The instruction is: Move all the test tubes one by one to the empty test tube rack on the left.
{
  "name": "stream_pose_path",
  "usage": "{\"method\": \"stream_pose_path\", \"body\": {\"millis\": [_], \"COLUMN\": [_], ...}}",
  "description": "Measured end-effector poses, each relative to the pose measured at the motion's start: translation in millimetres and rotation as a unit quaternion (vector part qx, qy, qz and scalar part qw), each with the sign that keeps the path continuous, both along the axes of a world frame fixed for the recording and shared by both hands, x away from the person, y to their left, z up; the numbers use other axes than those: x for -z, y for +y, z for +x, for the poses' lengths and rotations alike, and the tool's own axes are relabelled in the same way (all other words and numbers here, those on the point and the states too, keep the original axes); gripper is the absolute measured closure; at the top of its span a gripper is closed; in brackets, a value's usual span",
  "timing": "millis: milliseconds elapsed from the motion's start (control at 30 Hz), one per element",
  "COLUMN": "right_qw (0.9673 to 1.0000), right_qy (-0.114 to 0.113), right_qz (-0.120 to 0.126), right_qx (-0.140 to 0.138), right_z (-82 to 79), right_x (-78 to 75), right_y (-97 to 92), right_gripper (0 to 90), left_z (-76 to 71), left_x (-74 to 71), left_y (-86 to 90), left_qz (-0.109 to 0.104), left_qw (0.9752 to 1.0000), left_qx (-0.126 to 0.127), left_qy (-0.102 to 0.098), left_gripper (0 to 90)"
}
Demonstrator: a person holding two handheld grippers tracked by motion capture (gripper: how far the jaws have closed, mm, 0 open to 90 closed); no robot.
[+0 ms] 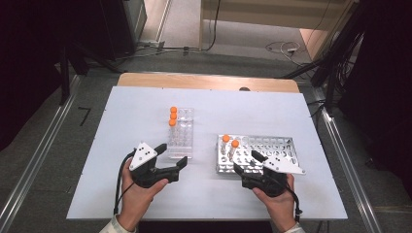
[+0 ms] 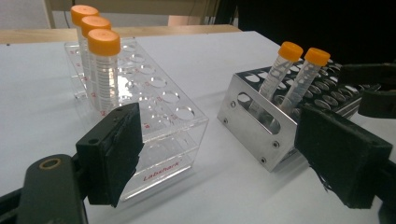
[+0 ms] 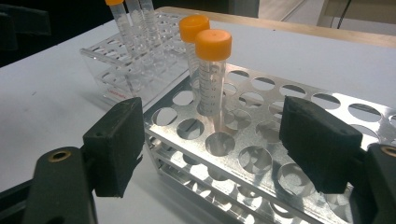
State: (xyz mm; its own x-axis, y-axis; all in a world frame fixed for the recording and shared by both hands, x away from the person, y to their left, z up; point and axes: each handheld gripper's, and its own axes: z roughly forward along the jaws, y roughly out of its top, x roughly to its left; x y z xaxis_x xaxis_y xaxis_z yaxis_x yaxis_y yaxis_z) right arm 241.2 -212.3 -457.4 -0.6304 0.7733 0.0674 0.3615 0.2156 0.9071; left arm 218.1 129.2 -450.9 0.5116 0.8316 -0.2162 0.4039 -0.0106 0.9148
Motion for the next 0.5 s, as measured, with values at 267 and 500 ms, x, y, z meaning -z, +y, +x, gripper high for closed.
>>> {"method": "stream_pose_path", "body": {"millis": [267, 500], "right_qw": [1.0000, 0.9999], "right_qy": [-0.005, -0.013], "right_qz": [-0.002, -0.007], "right_qx": [-0.001, 0.002], "right_z": [4.5, 12.6], "right_x": [1.9, 3.8], "right_y": [7.0, 17.0], "right_gripper": [29.4, 42.2], "left_z": [-1.5, -0.9], "left_x": [1.1, 4.2], "left_y": [0.4, 0.3], "left_qz": [-0.001, 0.002], "left_qw": [1.0000, 1.0000], "left_qx": [-0.002, -0.004], "left_qy": [-0.002, 0.000], "left_gripper": [15.7, 15.6]}}
